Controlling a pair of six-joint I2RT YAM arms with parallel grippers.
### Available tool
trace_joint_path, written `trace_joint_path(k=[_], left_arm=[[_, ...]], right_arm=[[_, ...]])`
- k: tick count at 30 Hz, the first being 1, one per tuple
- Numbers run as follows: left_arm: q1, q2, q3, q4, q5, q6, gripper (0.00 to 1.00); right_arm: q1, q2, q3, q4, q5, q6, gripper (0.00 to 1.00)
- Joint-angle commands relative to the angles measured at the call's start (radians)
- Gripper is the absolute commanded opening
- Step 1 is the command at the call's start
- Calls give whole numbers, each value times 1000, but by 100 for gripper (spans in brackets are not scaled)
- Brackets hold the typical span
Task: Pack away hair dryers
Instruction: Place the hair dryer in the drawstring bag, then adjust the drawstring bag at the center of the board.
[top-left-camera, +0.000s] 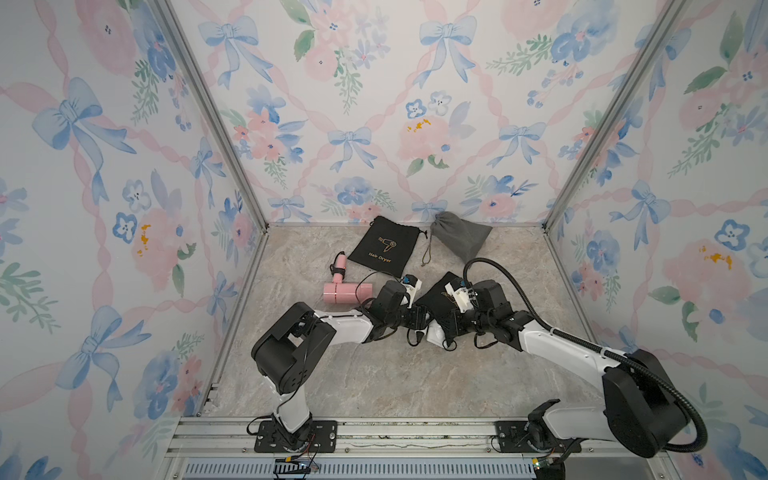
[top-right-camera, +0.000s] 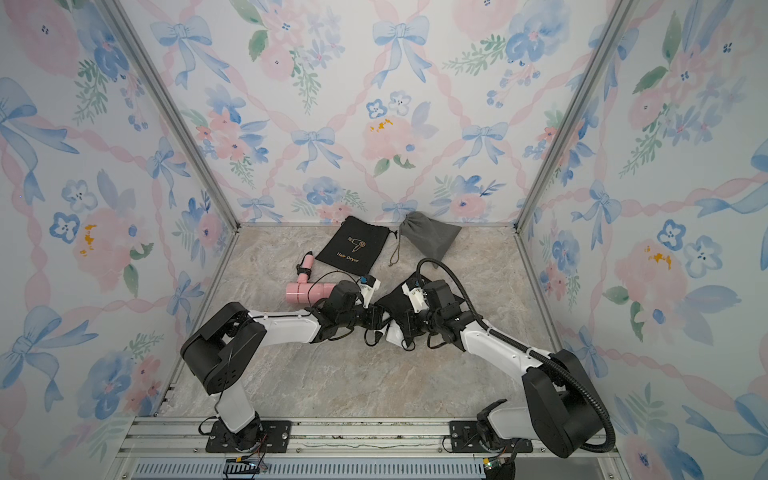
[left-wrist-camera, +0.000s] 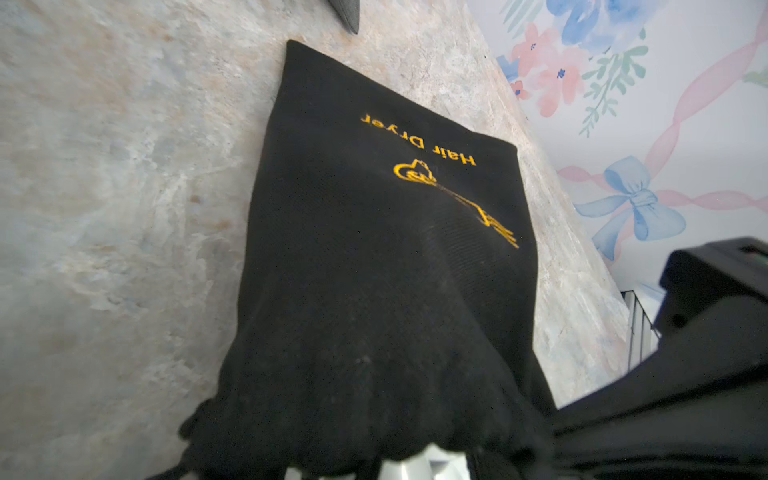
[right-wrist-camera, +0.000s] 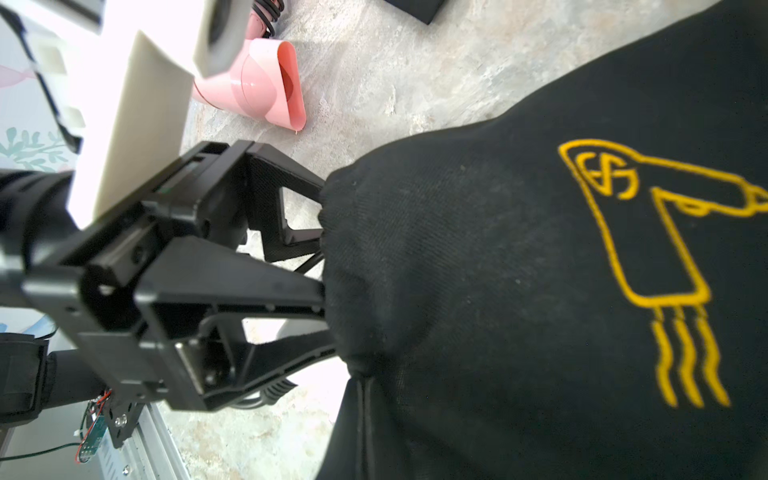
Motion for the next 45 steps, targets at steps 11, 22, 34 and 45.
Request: trace_joint_path(k=[11, 22, 34, 45], left_arm=[[-7, -160, -139, 30, -19, 1, 74], [-7, -373, -256, -14, -73, 13, 76], [-9, -414, -330, -14, -196, 6, 72], [-25, -226, -203, 103, -240, 135, 65]], right_arm=[[-35, 2, 146, -68, -52, 67, 0], [-81, 7, 185, -60, -72, 138, 0], [-115, 39, 188, -1, -99, 282, 0], [-115, 31, 188, -6, -138, 290, 0]])
